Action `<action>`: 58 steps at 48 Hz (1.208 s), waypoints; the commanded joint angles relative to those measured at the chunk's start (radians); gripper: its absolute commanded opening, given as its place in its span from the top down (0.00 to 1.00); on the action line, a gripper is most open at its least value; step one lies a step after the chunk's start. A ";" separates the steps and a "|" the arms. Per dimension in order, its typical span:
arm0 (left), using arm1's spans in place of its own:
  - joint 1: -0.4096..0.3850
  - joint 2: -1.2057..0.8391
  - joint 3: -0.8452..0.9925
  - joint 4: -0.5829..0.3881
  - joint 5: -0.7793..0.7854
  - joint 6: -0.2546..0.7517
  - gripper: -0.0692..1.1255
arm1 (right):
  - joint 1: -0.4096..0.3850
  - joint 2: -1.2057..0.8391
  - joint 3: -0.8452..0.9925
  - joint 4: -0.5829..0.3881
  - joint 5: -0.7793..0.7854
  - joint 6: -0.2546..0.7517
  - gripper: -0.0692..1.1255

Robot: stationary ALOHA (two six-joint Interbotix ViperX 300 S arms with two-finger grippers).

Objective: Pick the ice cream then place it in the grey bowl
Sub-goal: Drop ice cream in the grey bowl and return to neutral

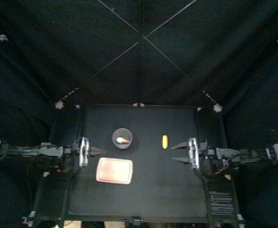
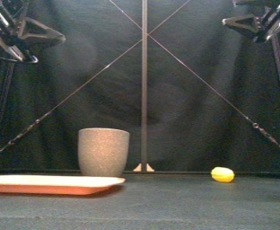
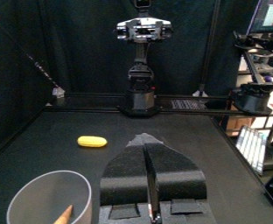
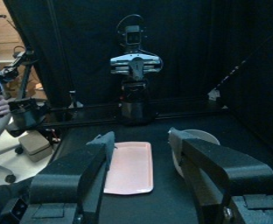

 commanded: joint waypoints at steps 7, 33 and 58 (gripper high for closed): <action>0.002 0.003 -0.012 0.000 -0.006 0.000 0.97 | 0.000 0.009 -0.005 -0.003 -0.003 -0.005 0.20; 0.009 0.003 -0.005 0.000 -0.006 0.002 0.97 | -0.011 0.009 0.026 -0.003 -0.003 -0.009 0.20; 0.021 0.003 0.002 0.002 -0.006 0.002 0.97 | -0.023 0.009 0.044 -0.005 -0.011 -0.008 0.20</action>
